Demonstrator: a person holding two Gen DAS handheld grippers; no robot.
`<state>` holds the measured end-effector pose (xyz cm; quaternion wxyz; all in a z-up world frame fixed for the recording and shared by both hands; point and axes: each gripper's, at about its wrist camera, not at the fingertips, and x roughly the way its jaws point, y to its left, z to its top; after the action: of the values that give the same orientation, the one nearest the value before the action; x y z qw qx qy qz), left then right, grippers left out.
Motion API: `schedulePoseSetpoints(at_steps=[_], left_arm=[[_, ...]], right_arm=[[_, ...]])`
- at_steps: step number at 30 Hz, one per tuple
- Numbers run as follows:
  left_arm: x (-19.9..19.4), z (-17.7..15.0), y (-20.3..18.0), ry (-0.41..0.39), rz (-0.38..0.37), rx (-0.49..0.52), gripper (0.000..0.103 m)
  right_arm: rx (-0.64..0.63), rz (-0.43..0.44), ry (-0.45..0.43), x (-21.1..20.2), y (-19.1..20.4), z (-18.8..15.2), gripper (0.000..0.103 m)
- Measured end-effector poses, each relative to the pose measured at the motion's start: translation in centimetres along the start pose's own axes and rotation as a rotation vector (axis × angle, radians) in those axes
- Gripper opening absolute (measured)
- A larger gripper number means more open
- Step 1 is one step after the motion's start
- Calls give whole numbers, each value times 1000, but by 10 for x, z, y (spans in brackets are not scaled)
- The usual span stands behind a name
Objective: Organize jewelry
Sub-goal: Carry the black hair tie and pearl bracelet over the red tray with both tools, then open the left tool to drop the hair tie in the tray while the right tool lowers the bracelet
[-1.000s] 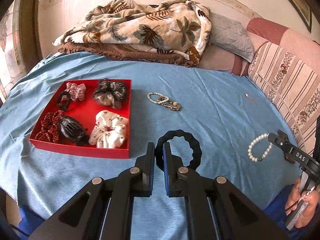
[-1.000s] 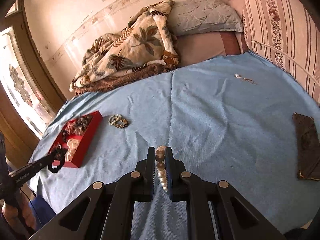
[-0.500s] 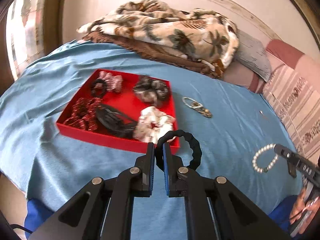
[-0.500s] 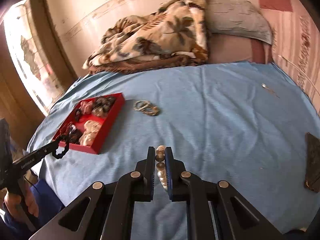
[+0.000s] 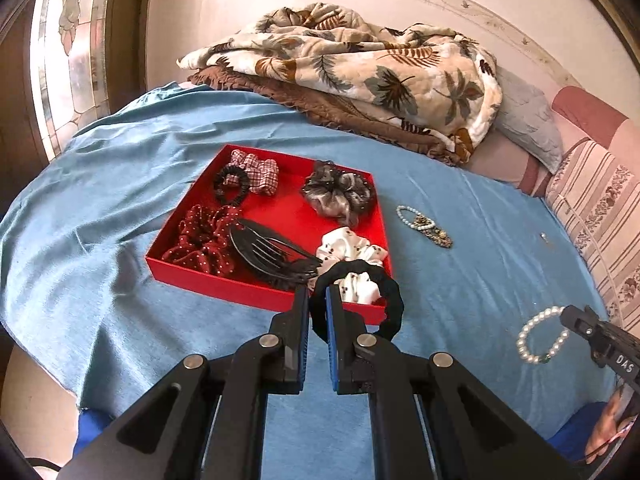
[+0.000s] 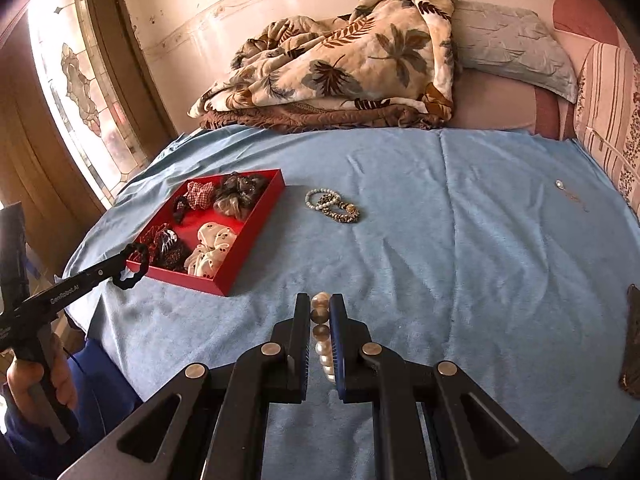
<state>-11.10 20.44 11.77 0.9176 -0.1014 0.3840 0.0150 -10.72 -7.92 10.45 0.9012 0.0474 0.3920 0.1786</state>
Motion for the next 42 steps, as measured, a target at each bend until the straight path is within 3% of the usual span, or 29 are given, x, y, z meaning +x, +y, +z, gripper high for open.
schedulePoseSetpoints(at_steps=[13,27,42], left_arm=[[20,7,13,32,41,1,8],[29,54,4,-53,87,76,8],[88,107,9,-71,56,153,8]], right_arm=[[-16,-9,25,12,8,8,11],[-62,7,24,26,32,34,11],[-125,-17,17,51,73,66,11]])
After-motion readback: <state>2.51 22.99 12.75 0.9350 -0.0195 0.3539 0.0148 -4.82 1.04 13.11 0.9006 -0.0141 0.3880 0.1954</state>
